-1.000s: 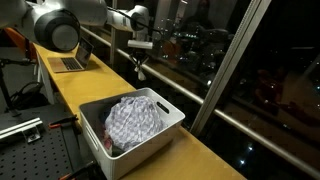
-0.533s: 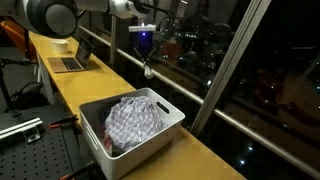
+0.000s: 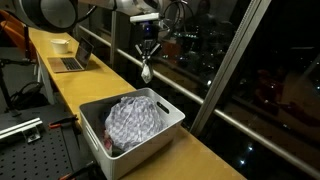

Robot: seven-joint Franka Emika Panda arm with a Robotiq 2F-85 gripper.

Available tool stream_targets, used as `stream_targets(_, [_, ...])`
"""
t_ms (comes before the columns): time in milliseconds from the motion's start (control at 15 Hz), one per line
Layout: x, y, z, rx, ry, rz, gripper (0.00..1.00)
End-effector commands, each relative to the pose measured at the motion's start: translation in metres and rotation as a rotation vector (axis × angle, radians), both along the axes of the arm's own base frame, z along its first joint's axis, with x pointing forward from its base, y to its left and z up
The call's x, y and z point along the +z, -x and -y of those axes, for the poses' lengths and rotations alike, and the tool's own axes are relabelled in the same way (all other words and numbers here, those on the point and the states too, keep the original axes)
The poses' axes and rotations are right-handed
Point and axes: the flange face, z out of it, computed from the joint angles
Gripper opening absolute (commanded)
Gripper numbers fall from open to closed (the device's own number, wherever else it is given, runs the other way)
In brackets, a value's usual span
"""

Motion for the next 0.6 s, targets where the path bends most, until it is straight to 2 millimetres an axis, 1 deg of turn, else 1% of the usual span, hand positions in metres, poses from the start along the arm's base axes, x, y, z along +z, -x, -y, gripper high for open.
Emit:
stream_targets(0, [-0.009,0.002,0.029,-0.079,-0.006,-0.061,0.01])
stream_targets(200, [-0.023,-0.001,0.055,-0.123,-0.021,-0.094,0.01])
stream_targets(333, [-0.035,-0.006,0.069,-0.142,-0.034,-0.100,0.01])
stream_targets(400, [-0.043,-0.008,0.075,-0.153,-0.043,-0.104,0.29])
stream_targets(467, [-0.049,-0.009,0.081,-0.161,-0.053,-0.110,0.31])
stream_targets(533, [-0.056,-0.011,0.086,-0.167,-0.063,-0.116,0.37])
